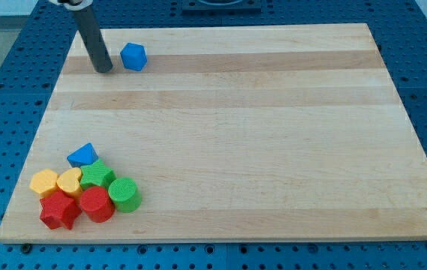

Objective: Move the blue cube towards the top right corner of the board

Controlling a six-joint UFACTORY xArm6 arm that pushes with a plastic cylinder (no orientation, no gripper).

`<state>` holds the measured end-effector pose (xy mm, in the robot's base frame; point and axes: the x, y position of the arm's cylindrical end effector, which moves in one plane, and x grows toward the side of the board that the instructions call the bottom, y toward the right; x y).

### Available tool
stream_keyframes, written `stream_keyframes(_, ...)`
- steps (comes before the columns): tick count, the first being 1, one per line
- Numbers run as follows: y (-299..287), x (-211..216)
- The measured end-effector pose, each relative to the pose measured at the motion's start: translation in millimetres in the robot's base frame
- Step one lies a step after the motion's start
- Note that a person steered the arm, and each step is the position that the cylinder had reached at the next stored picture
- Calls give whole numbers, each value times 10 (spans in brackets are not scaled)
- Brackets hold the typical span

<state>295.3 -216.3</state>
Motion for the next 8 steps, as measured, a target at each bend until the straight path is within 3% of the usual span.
stream_keyframes(2,257,-177)
stream_keyframes(3,718,-98)
stream_keyframes(8,3748,-1)
